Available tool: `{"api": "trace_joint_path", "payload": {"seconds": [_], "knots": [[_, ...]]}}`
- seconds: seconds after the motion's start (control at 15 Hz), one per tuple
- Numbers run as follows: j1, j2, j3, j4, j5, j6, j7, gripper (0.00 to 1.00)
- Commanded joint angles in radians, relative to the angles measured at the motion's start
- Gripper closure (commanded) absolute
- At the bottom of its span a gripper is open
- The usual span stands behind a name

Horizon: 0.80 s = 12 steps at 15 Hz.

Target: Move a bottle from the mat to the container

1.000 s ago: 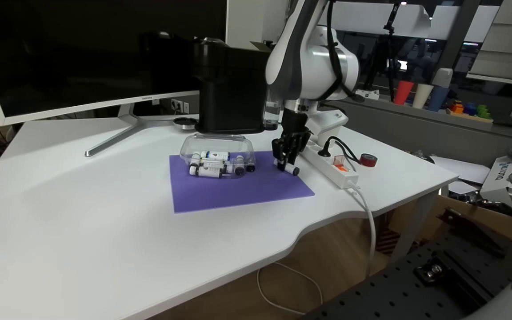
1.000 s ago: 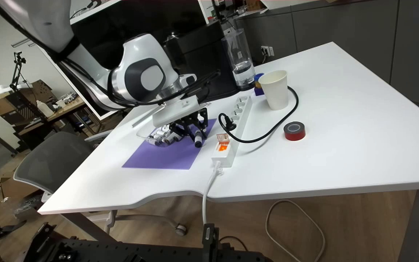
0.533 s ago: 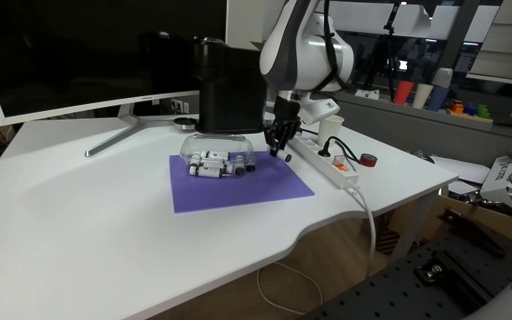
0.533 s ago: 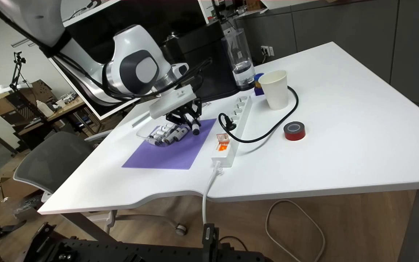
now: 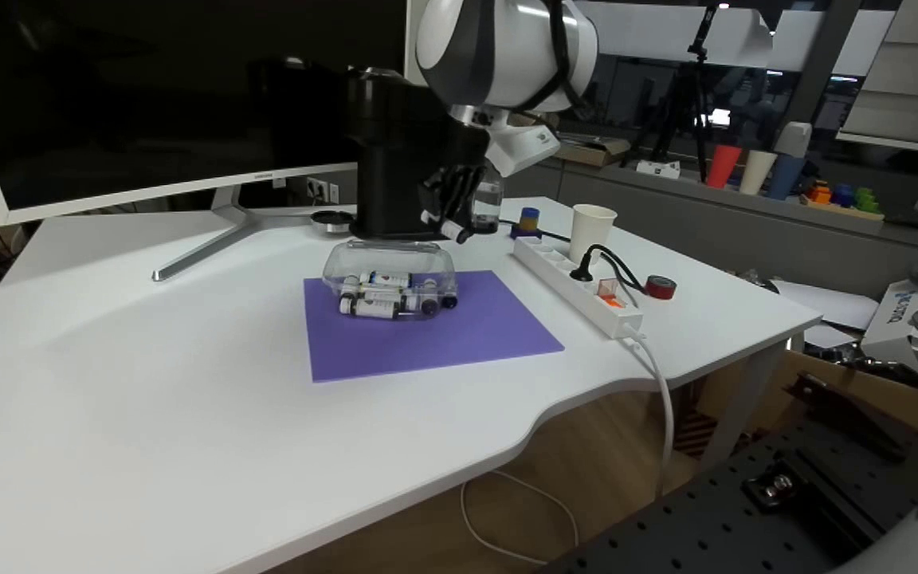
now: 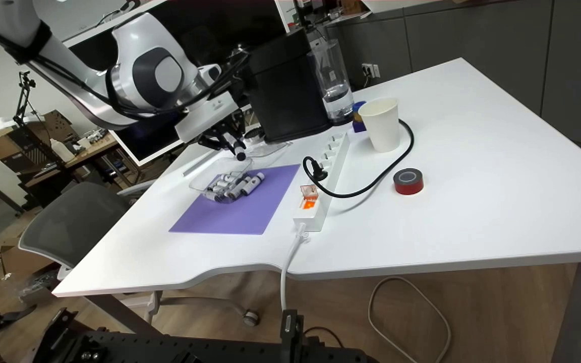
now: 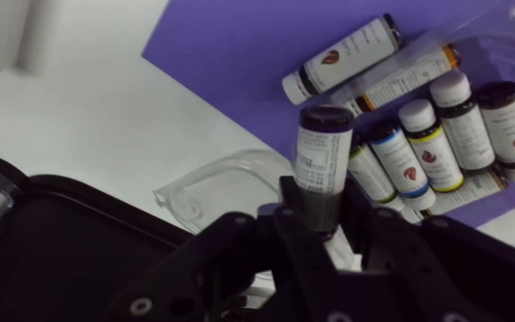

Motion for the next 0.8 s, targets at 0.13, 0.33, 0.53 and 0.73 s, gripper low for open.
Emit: {"api": "trace_joint_path", "payload": {"seconds": [0.13,0.33,0.53,0.73], "knots": [[0.003,0.034,0.079,0.012,-0.005,-0.012,-0.010,0.93],[0.020,0.062,0.084,0.016,-0.015,-0.015,-0.003,0.93],[0.038,0.084,0.069,0.022,-0.025,-0.023,0.010,0.48],[0.038,0.085,0.065,0.018,-0.025,-0.025,0.018,0.35]]}}
